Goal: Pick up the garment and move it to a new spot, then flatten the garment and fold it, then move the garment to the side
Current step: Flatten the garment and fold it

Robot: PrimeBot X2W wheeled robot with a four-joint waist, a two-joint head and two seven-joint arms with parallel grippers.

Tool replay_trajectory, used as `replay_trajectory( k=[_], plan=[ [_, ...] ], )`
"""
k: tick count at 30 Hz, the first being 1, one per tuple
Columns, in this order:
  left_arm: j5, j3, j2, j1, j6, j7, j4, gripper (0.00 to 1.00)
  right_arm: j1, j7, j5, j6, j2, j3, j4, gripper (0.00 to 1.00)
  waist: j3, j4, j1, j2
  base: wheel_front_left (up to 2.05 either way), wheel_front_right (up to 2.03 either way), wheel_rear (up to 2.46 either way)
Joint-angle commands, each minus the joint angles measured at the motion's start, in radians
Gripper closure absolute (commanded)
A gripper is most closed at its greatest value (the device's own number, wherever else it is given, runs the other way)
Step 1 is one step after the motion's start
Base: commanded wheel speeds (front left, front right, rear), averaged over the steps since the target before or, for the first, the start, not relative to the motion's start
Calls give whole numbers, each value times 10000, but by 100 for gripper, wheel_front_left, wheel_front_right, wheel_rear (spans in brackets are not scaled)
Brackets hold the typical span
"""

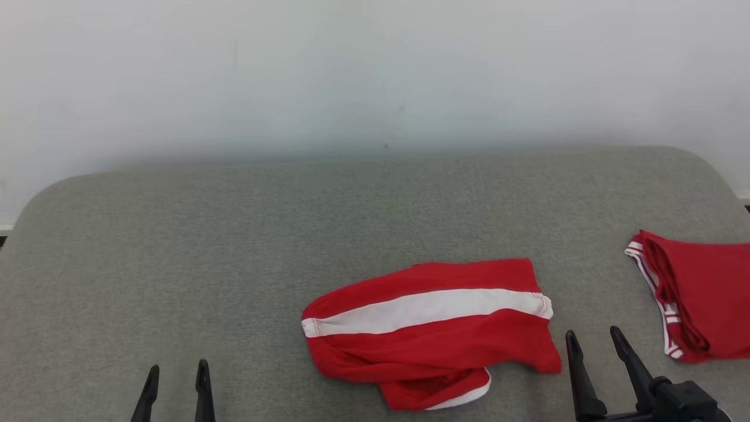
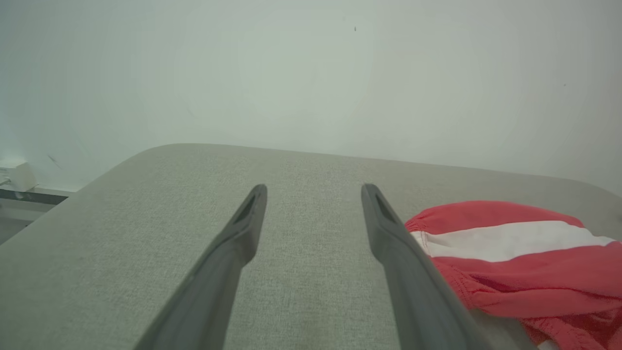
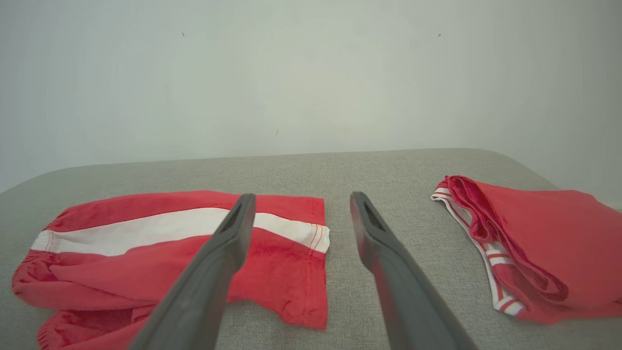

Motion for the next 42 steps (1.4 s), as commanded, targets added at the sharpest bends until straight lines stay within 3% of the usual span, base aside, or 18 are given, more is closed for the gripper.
replay_trajectory(
  k=[1, 15, 42],
  plan=[
    [201, 153, -53, 201, -159, -26, 230, 0, 134, 77, 44, -26, -67, 32, 33, 0, -362, 399, 1, 1, 0, 0, 0],
    [651, 578, -187, 561, -590, -26, 602, 0, 367, 302, 36, -26, 181, -156, 197, 0, -436, 475, 1, 1, 0, 0, 0],
    [159, 184, -235, 88, -684, -26, 1110, 0, 200, 356, -24, -26, 328, -180, 19, 0, -122, 264, 1, 1, 0, 0, 0]
  ],
)
